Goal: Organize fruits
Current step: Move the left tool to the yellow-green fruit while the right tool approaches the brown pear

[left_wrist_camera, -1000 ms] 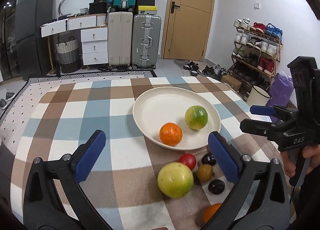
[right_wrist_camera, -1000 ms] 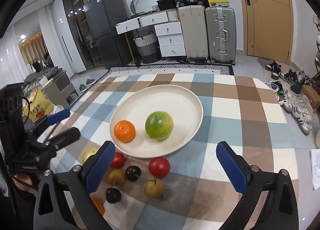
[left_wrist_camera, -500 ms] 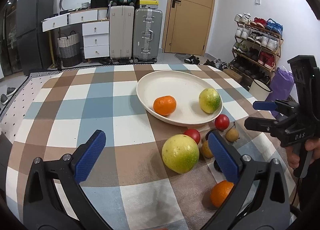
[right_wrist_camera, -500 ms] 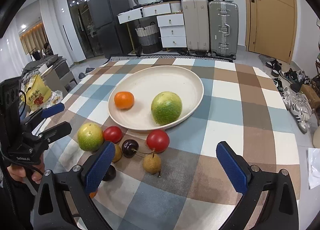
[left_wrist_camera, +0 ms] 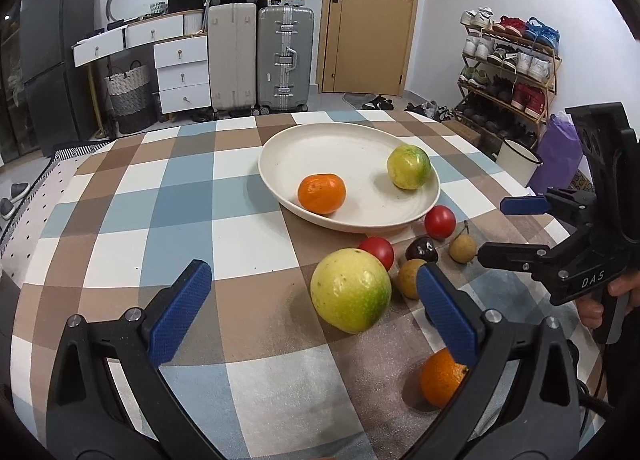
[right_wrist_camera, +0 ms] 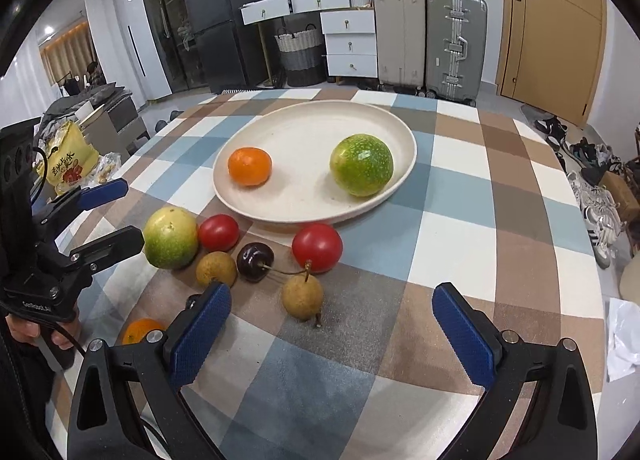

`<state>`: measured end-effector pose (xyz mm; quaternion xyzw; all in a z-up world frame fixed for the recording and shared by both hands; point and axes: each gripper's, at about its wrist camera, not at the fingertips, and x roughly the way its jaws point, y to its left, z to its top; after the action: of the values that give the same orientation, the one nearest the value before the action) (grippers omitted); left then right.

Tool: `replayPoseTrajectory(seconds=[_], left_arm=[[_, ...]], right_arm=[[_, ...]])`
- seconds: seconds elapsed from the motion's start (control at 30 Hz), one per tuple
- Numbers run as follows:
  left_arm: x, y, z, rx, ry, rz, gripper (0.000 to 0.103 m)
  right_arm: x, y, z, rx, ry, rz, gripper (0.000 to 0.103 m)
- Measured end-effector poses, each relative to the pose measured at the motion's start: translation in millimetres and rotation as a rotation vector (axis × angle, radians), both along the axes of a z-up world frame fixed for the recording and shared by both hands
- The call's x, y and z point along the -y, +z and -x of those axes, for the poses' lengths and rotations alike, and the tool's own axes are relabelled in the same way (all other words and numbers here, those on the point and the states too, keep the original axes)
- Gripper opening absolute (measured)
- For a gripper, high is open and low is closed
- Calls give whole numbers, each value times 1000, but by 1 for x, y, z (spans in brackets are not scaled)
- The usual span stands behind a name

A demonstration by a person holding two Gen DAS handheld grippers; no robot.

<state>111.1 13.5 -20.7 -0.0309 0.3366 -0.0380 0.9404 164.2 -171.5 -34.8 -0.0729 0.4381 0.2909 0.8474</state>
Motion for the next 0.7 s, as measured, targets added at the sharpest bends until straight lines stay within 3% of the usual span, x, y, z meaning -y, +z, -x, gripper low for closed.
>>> replayPoseTrajectory(seconds=[0.17, 0.53, 0.7], left_arm=[[-1, -4, -5, -23, -2, -5, 102], [-4, -10, -12, -69, -11, 19, 102], [-3, -15, -14, -99, -7, 27, 102]], right_arm=[[-1, -11, -4, -49, 15, 5, 102], [-5, -15, -3, -50, 26, 13, 101], [-7, -16, -2, -53, 40, 19, 94]])
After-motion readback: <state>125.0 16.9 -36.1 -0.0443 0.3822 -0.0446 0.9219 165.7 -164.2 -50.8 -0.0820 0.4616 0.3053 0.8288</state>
